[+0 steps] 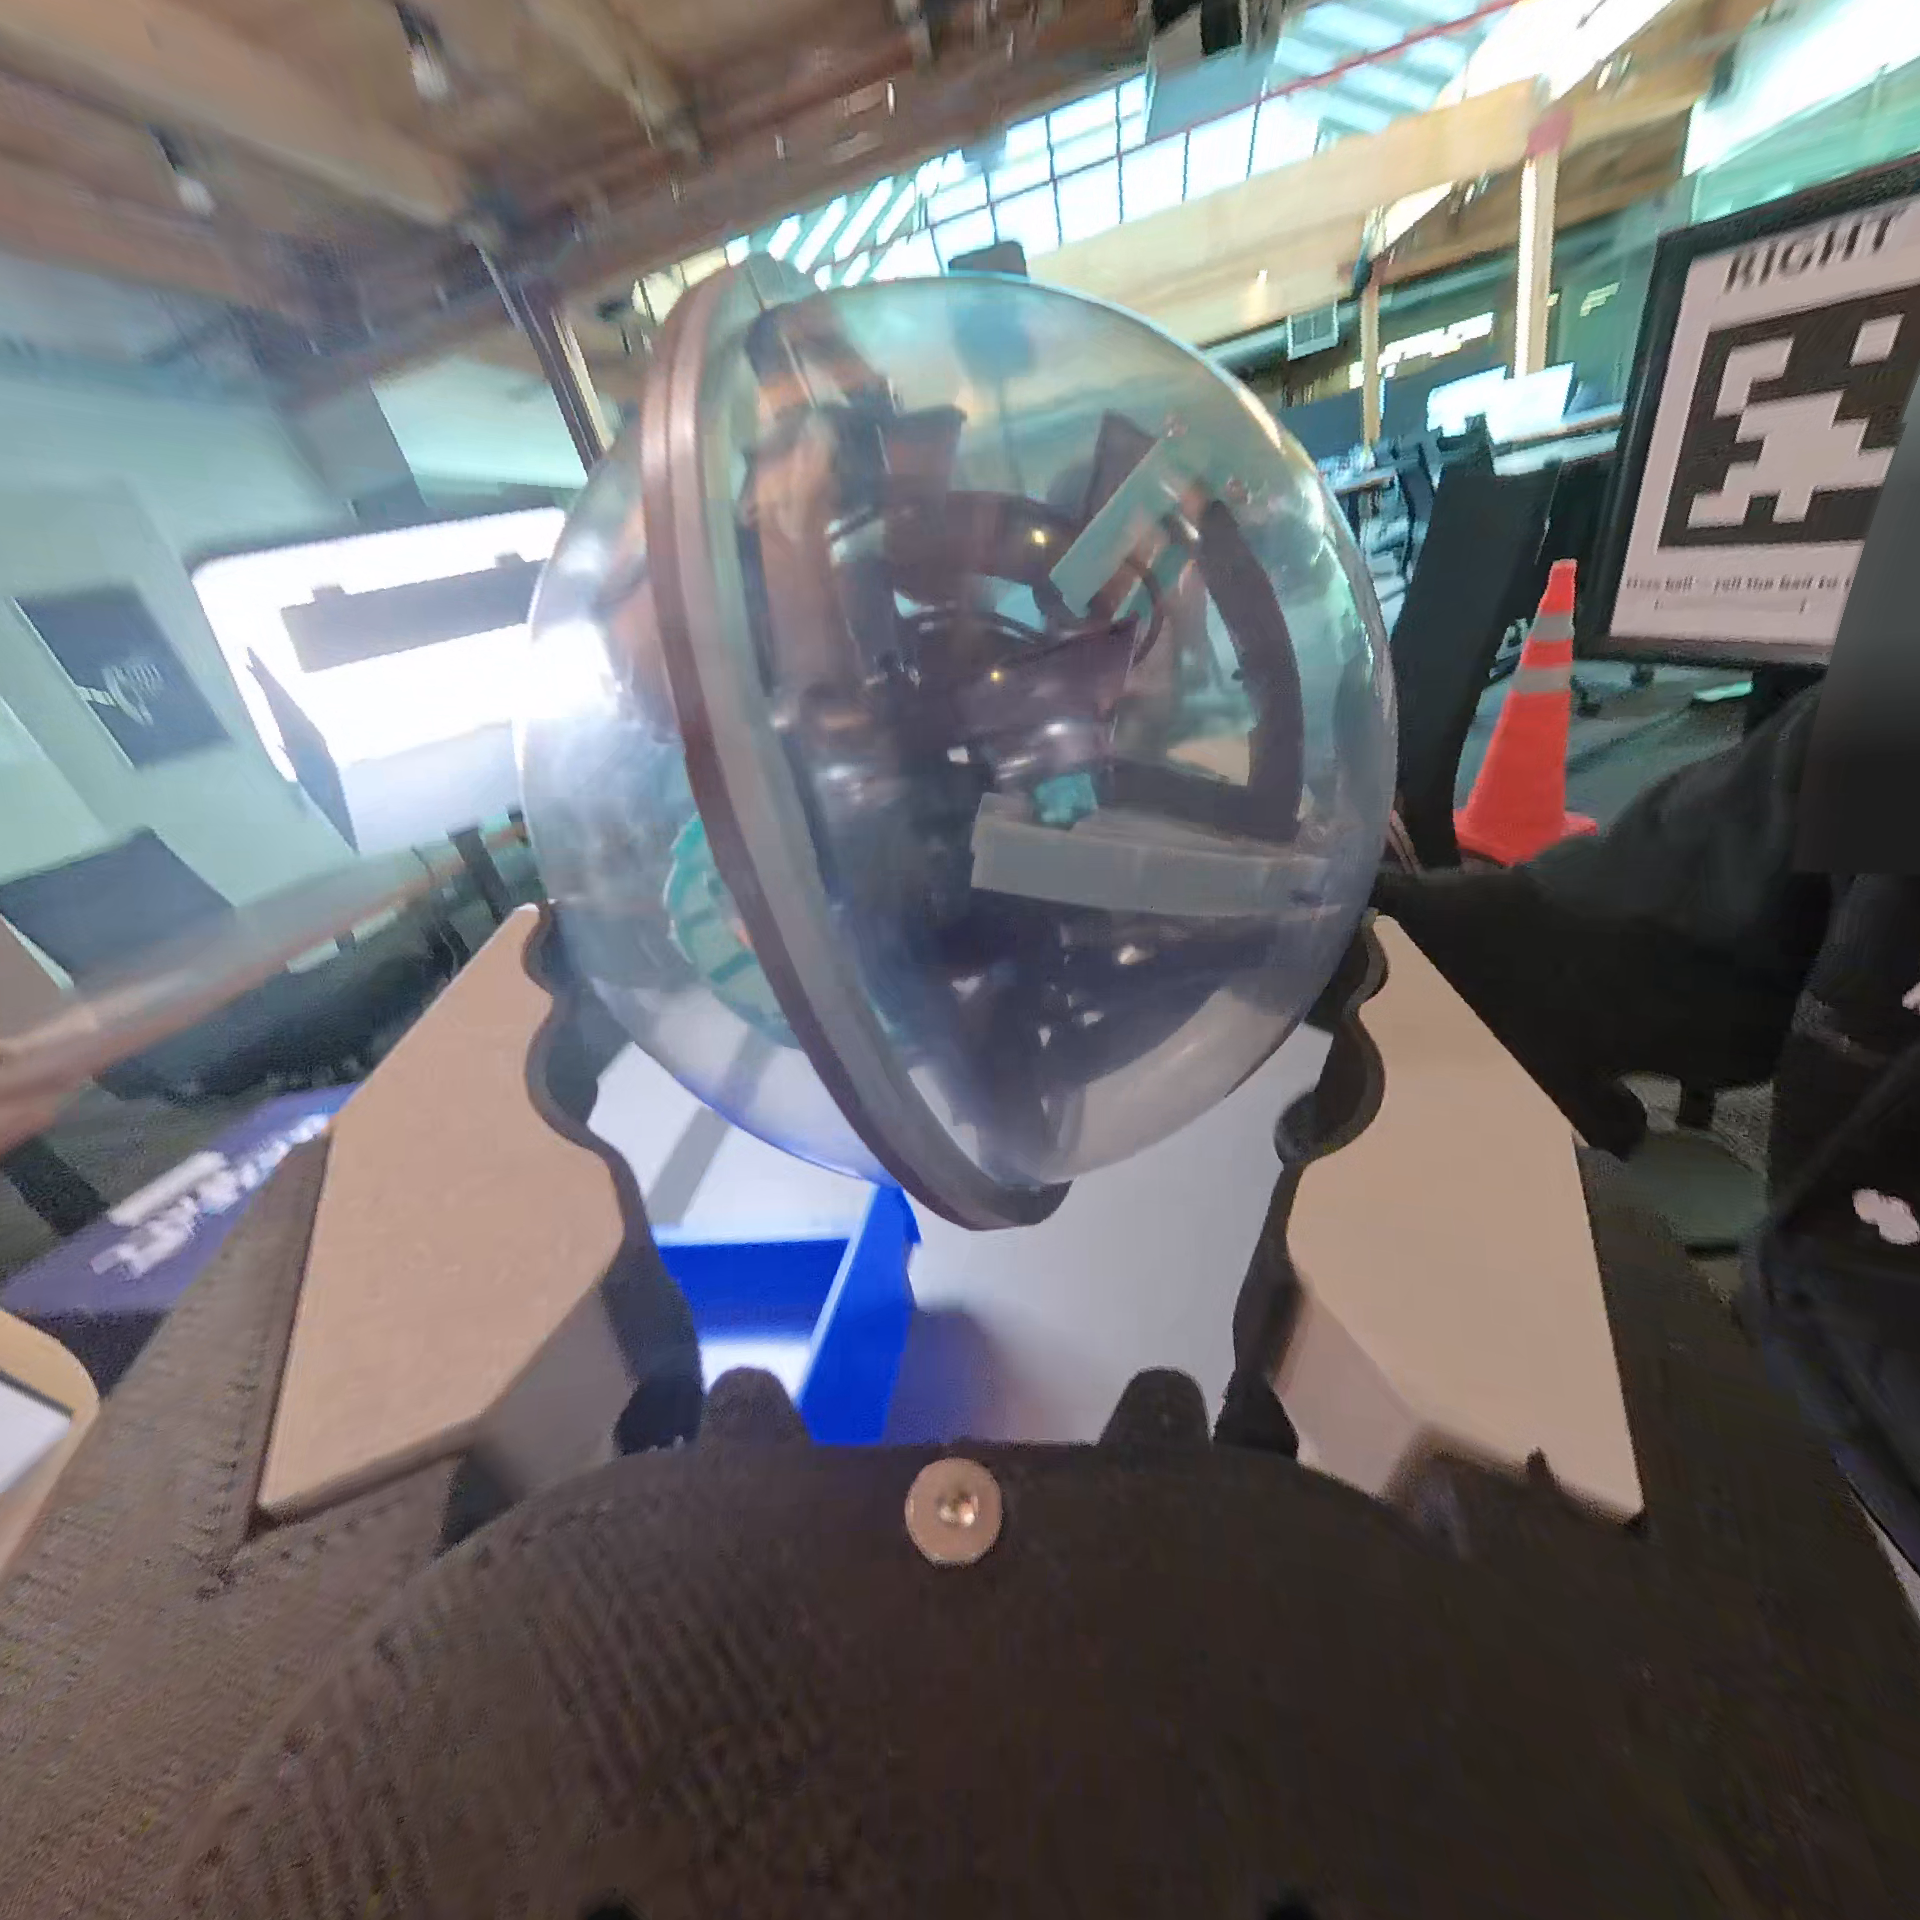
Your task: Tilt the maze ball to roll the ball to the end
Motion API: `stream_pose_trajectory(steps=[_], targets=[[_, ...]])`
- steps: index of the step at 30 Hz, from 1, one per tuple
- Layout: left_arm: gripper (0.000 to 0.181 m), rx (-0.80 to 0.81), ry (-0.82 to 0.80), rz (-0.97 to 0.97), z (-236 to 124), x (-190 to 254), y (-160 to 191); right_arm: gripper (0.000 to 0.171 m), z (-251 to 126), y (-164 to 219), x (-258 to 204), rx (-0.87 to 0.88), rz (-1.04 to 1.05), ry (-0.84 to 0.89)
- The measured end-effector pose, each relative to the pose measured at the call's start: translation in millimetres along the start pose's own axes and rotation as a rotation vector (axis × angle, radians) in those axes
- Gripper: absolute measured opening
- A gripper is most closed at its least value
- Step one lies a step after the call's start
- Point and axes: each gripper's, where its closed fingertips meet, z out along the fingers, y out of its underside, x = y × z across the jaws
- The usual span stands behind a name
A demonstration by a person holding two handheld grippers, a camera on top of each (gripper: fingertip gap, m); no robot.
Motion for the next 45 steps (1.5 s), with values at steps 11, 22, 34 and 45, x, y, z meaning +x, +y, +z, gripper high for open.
stream_pose_trajectory(steps=[11,22,34,45], targets=[[0.141,0.080,0.008,-0.015,-17,-8,-12,0.127,17,10,2,-0.001,0.037,-0.114],[0.140,0.090,0.019,-0.017,-14,-6,-8,0.131,7,-1,2,0.148,0.272,-0.239],[0.140,0.106,0.030,-0.004,-14,-3,-5,0.134,9,9,-1,0.126,0.211,-0.230],[0.140,0.122,0.047,0.087,-15,11,-13,0.135,6,-2,-11,0.153,0.096,-0.214]])
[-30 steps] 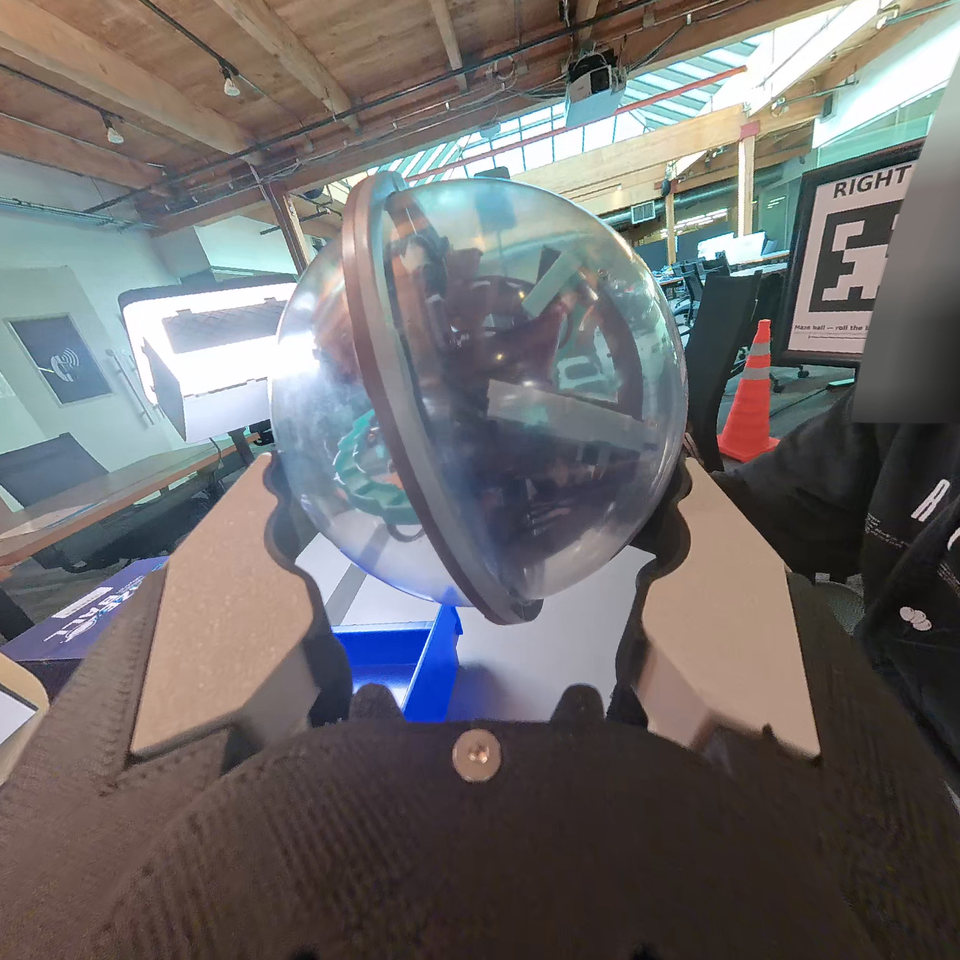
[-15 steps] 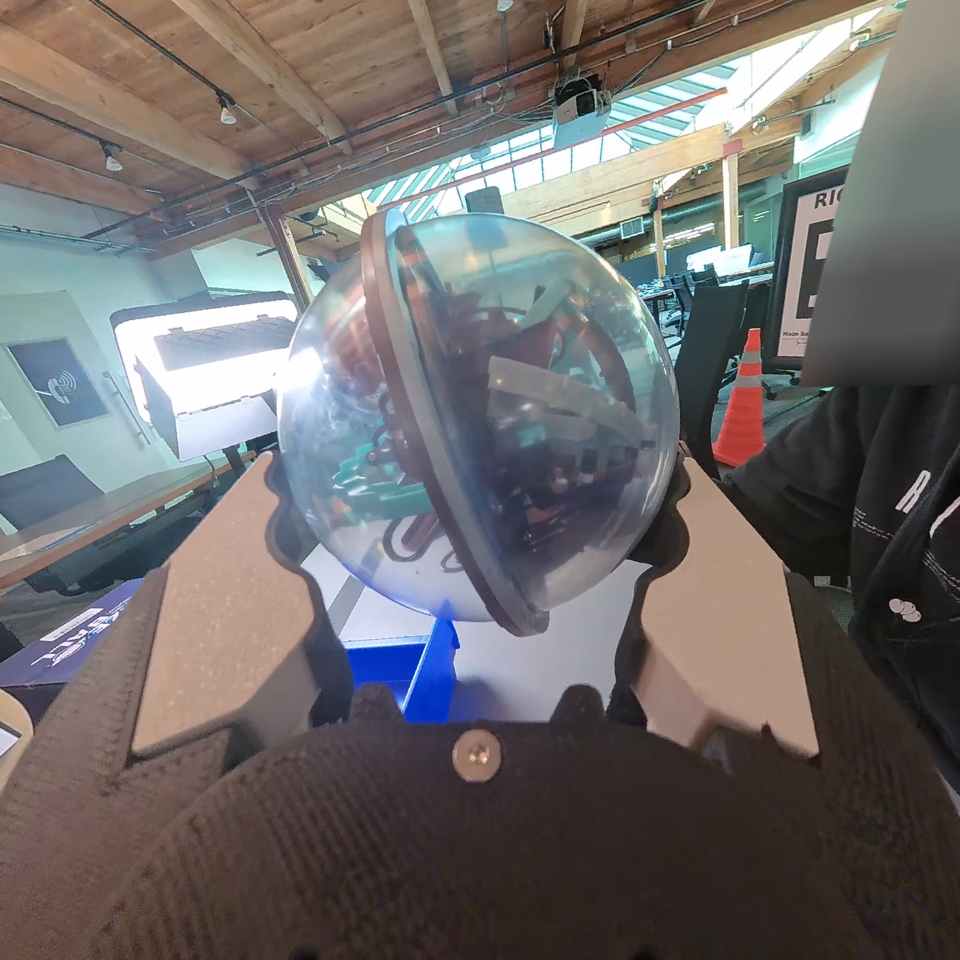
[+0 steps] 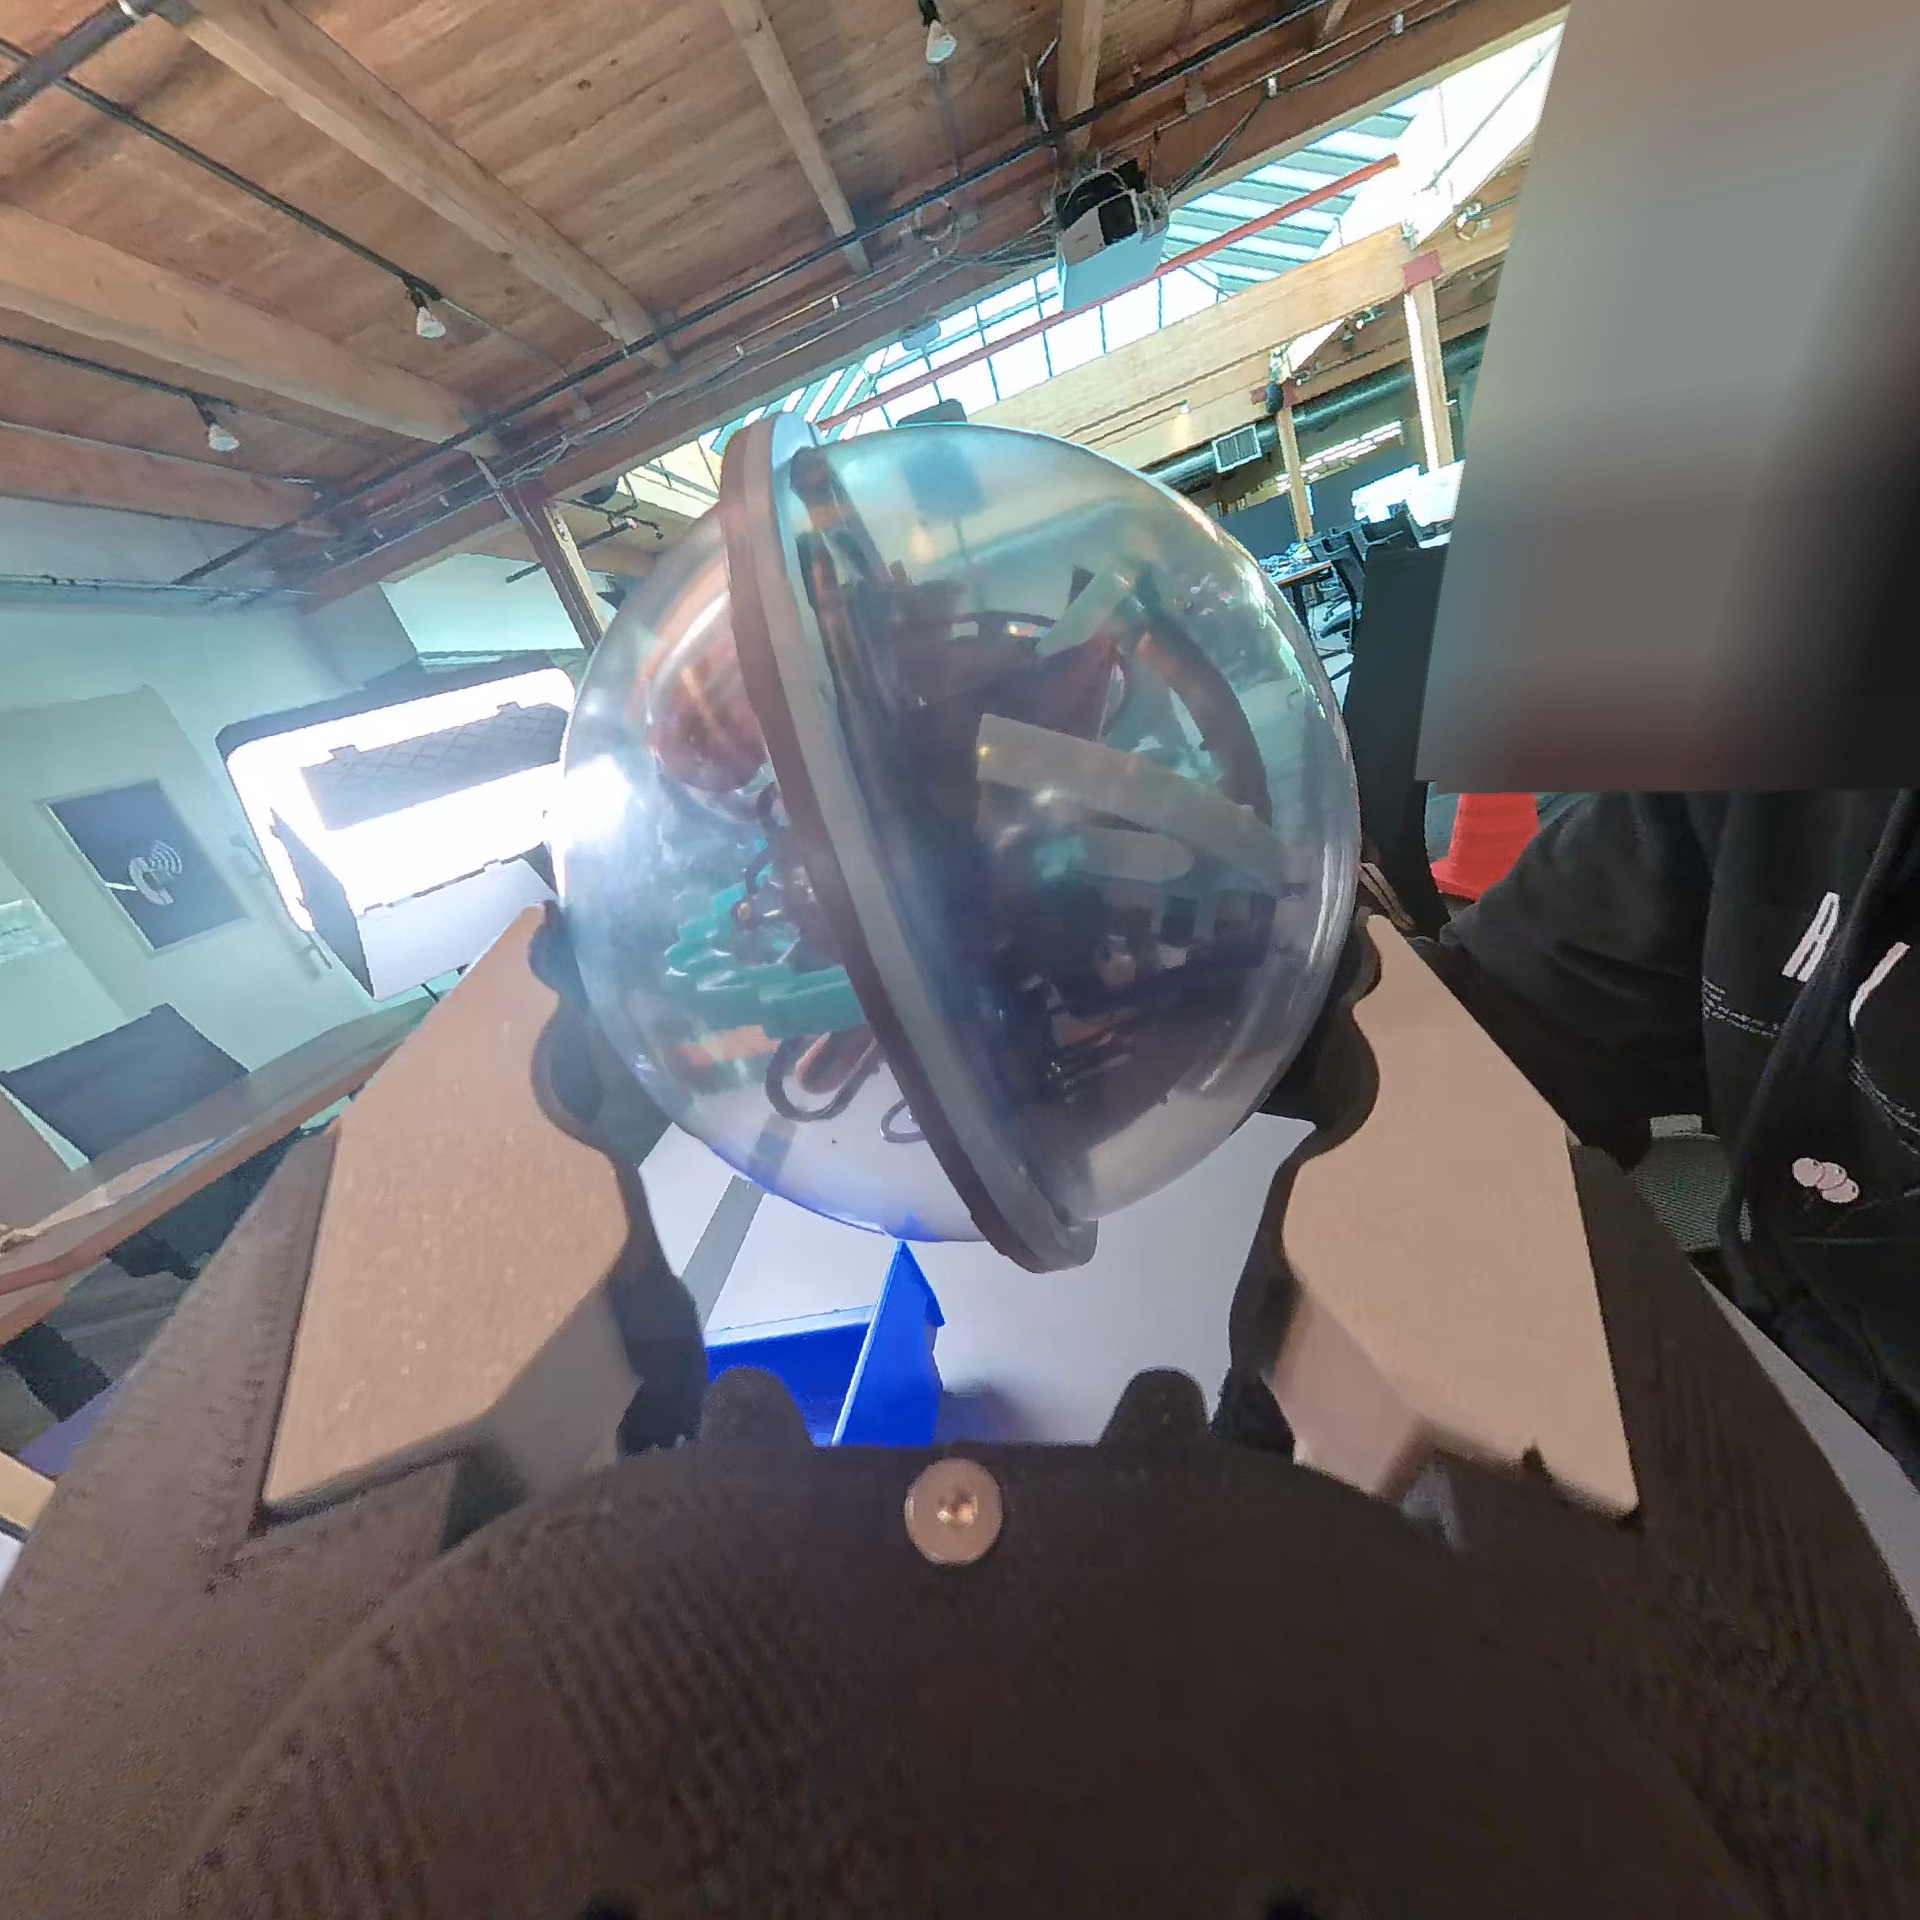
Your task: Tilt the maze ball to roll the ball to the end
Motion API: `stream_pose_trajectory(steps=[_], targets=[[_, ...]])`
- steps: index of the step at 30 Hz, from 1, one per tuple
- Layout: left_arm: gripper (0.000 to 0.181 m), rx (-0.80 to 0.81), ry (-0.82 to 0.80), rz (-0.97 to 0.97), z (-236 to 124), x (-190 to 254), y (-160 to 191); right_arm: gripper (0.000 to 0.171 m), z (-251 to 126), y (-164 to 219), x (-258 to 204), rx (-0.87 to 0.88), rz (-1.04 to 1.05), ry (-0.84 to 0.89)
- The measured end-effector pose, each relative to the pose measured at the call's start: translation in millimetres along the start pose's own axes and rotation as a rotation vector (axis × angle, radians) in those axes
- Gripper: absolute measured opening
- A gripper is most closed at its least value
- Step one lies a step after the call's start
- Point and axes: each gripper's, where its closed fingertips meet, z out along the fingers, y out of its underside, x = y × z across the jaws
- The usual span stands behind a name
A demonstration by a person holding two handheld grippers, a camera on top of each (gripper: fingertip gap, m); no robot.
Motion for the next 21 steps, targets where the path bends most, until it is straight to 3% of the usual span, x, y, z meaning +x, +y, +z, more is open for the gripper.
stream_pose_trajectory(steps=[21], targets=[[0.139,-0.010,0.029,0.075,-1,10,4,0.134,-3,6,-7,-0.067,-0.090,-0.008]])
